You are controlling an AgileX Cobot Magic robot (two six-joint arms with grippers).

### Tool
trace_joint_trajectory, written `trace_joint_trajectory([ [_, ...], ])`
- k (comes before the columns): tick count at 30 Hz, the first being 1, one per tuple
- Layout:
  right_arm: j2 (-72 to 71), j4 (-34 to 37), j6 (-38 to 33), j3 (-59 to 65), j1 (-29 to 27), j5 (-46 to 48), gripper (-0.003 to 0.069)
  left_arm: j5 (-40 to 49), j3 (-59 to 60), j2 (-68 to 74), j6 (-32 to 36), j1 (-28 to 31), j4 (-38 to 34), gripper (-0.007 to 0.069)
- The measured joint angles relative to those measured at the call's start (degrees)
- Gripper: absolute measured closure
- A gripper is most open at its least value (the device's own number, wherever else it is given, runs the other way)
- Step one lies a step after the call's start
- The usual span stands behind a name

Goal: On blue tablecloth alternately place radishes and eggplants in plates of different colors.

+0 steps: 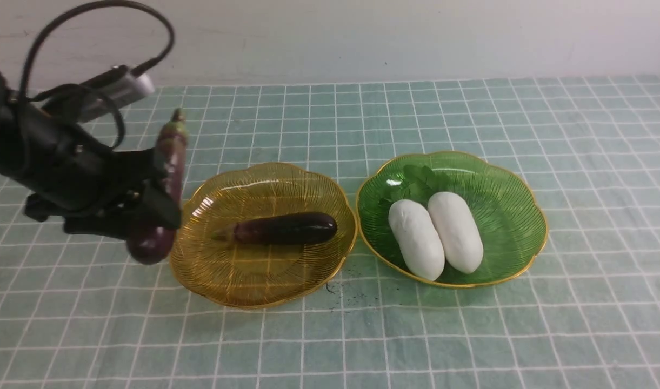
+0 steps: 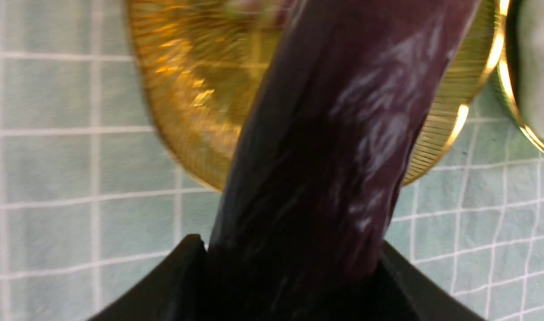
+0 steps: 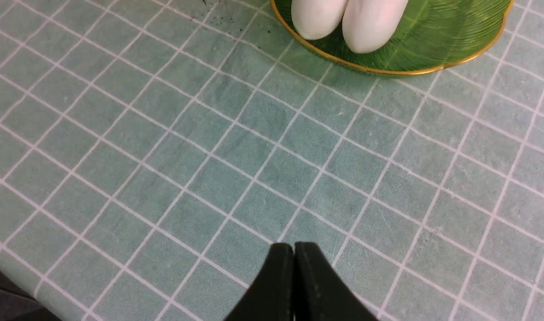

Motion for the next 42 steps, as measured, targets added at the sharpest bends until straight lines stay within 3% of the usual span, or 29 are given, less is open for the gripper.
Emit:
trace_joint_trajectory([
  [7, 0.0, 2.3, 0.0, 0.0, 0.0, 0.9, 0.0674, -11.1, 0.0, 6.3, 0.0, -9.5, -1.1, 0.0244],
  [13, -0.2, 2.4, -1.1, 0.0, 0.0, 3.6, 0.0674, -15.3, 0.0, 11.4, 0.0, -10.5, -1.3, 0.0243],
  [23, -8.6, 2.5, -1.5, 0.0, 0.0, 7.0, 0.0674, -14.6, -0.8, 15.7, 0.0, -10.5, -1.2, 0.0074],
  [30, -19.1, 2.2, -0.2, 0.3, 0.0, 5.1, 0.0674, -6.1, -9.1, 15.7, 0.2, -10.5, -0.1, 0.0067],
  [37, -24.3, -4.2, -0.1, 13.6, 0.0, -26.8, 0.0674, -1.8, -13.9, 15.7, 0.2, -10.5, 0.4, 0.0214],
  [42, -24.2, -5.9, -0.1, 22.7, 0.0, -42.6, 0.0674, 0.5, -13.9, 15.7, 0.2, -10.5, 0.4, 0.0464],
])
